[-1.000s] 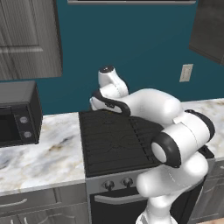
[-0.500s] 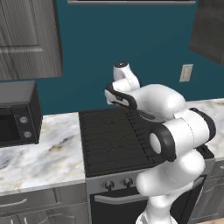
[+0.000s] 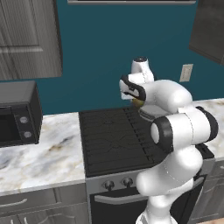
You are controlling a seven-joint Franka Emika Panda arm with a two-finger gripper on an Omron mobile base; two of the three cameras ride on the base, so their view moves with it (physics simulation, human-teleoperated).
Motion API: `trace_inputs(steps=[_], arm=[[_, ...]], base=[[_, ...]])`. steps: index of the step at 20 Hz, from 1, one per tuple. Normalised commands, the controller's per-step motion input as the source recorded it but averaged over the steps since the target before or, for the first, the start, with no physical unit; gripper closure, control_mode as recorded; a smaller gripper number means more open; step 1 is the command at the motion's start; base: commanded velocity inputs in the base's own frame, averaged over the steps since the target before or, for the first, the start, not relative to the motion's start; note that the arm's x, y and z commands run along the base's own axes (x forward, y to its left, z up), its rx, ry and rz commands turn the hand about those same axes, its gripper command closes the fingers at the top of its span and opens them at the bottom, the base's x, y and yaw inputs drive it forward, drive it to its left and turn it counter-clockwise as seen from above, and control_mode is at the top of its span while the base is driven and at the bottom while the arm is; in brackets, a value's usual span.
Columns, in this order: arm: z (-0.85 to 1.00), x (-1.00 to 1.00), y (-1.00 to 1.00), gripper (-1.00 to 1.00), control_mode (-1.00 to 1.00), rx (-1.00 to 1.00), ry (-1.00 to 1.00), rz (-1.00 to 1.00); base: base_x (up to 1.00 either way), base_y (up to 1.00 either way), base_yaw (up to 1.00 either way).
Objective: Turn on the burner for the pot on the stove. Wait thirty seconds for the pot to heat up. Then add the potato to the pot.
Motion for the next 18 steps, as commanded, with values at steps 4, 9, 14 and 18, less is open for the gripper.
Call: trace_inputs(steps=[4, 9, 14, 18], arm=[[0.0, 0.13, -0.61, 1.0, -1.0, 0.11, 0.0, -0.02], [0.0, 0.17, -0.59, 1.0, -1.0, 0.11, 0.0, -0.01], [0.0, 0.34, -0.51, 1.0, -1.0, 0.09, 0.02, 0.0], [0.0, 0.42, -0.55, 1.0, -1.0, 0.08, 0.07, -0.01]], base=[[0.0, 0.0, 0.0], [0.0, 0.0, 0.0], [0.0, 0.0, 0.0], [0.0, 0.0, 0.0]])
